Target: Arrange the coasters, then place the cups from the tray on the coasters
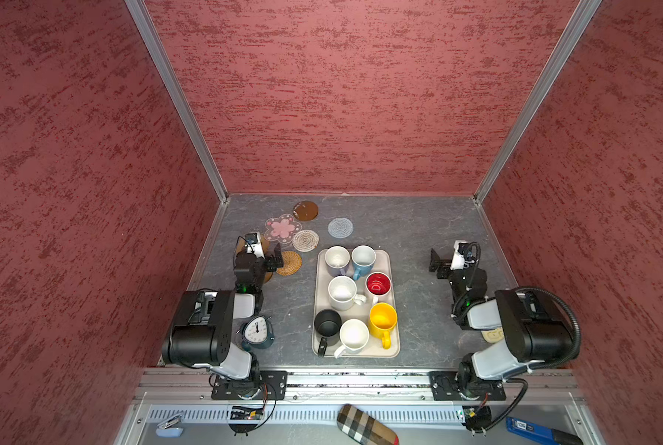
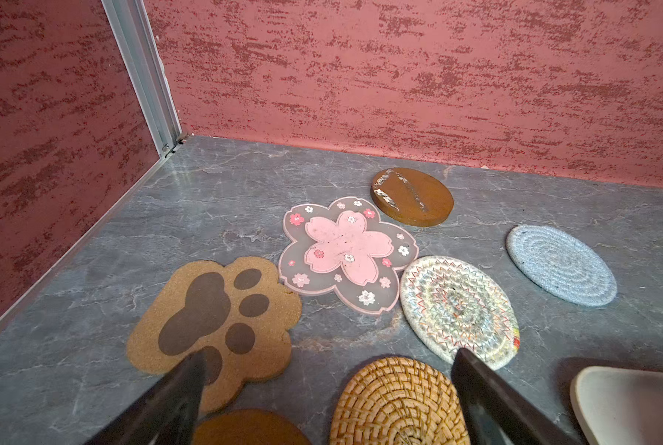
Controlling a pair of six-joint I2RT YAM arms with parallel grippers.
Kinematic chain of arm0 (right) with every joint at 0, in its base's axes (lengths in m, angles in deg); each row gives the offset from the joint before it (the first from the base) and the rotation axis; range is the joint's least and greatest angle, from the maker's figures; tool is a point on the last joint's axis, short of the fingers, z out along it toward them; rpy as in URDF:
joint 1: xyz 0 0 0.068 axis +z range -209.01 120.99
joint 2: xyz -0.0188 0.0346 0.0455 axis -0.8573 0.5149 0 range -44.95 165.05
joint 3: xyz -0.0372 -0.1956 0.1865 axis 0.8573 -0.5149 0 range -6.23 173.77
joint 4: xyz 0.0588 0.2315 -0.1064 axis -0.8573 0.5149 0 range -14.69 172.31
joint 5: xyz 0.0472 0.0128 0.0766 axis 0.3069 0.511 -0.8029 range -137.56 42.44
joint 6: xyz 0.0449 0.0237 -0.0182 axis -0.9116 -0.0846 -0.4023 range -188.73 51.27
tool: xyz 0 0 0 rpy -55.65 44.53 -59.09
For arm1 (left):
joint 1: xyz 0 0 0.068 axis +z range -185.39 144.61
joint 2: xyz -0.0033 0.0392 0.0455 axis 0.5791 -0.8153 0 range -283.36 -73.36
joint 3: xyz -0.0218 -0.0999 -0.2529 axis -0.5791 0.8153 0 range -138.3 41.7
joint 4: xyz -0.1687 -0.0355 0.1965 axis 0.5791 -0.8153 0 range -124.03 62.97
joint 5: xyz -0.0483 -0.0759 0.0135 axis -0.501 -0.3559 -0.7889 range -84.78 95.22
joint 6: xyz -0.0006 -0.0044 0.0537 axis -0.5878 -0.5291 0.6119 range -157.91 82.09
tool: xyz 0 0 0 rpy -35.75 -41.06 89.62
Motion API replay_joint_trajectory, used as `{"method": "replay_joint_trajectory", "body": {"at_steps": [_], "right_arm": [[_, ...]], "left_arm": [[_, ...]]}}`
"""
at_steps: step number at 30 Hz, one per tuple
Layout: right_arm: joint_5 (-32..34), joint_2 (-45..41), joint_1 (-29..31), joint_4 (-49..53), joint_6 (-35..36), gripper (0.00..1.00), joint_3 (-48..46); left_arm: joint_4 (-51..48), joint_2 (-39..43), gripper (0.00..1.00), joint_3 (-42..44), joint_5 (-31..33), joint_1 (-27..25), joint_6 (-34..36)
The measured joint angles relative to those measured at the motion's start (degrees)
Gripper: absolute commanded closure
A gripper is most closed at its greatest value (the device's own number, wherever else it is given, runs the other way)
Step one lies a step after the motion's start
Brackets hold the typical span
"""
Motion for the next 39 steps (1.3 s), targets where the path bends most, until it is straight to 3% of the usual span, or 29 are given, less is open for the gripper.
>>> {"method": "replay_joint_trajectory", "body": {"at_steps": [17, 25, 39], "right_arm": [[0.04, 0.00, 0.00, 0.00, -0.04, 0.01, 0.00], [8.76, 0.00, -0.04, 1.05, -3.06, 0.01, 0.52], [13.68, -1.31, 0.76, 3.06, -3.65, 0.01, 0.85]], "left_arm": [[-0.13, 0.00, 0.01, 0.00, -0.15, 0.00, 0.00], [-0.15, 0.00, 0.01, 0.00, -0.17, 0.00, 0.00], [-2.56, 1.03, 0.01, -0.22, 1.01, 0.17, -0.28]]}}
